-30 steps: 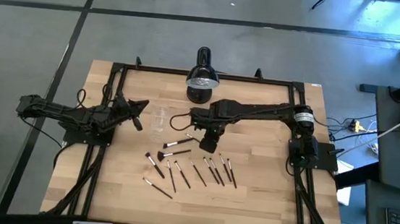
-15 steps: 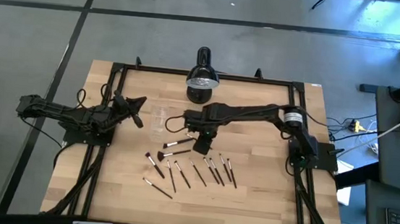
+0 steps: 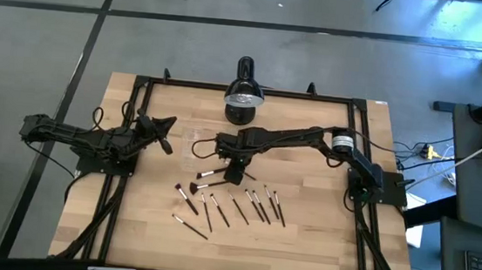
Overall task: Sort items
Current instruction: Put the eye liner brush into the transparent organizer
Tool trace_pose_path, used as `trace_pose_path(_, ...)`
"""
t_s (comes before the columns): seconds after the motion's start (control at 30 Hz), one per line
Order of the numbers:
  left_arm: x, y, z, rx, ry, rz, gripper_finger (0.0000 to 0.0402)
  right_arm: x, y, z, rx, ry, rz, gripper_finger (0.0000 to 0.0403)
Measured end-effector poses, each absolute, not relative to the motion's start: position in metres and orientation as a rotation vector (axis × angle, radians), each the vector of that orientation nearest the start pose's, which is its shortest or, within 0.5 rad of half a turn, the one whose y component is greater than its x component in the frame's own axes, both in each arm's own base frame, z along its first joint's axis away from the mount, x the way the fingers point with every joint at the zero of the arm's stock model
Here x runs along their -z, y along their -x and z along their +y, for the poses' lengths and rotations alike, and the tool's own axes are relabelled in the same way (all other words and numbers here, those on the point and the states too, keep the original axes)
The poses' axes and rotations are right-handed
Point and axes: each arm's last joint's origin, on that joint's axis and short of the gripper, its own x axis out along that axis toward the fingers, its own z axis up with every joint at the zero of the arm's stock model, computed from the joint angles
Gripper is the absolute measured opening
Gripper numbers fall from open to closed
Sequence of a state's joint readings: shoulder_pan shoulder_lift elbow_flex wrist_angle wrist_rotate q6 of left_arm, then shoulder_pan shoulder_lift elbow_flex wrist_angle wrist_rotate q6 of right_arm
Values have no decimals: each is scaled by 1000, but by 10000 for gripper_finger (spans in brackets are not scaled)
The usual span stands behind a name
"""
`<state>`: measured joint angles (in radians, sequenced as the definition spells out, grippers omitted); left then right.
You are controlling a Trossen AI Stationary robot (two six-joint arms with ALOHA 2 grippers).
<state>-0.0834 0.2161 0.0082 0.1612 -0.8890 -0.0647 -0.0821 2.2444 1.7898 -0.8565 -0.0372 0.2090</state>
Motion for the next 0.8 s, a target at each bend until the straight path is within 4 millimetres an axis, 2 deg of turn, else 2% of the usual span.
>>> trace_pose_path(0.37, -164, -102, 14, -780, 52, 13, 5, -155, -455, -37, 160, -224, 1326, 96)
trace_pose_path(0.67, -164, -102, 14, -780, 61, 14, 5, -155, -453, -43, 176, -249, 1344, 23)
trace_pose_path(0.8, -164, -102, 14, -780, 61, 14, 5, -154, -452, -42, 170, -246, 1354, 12)
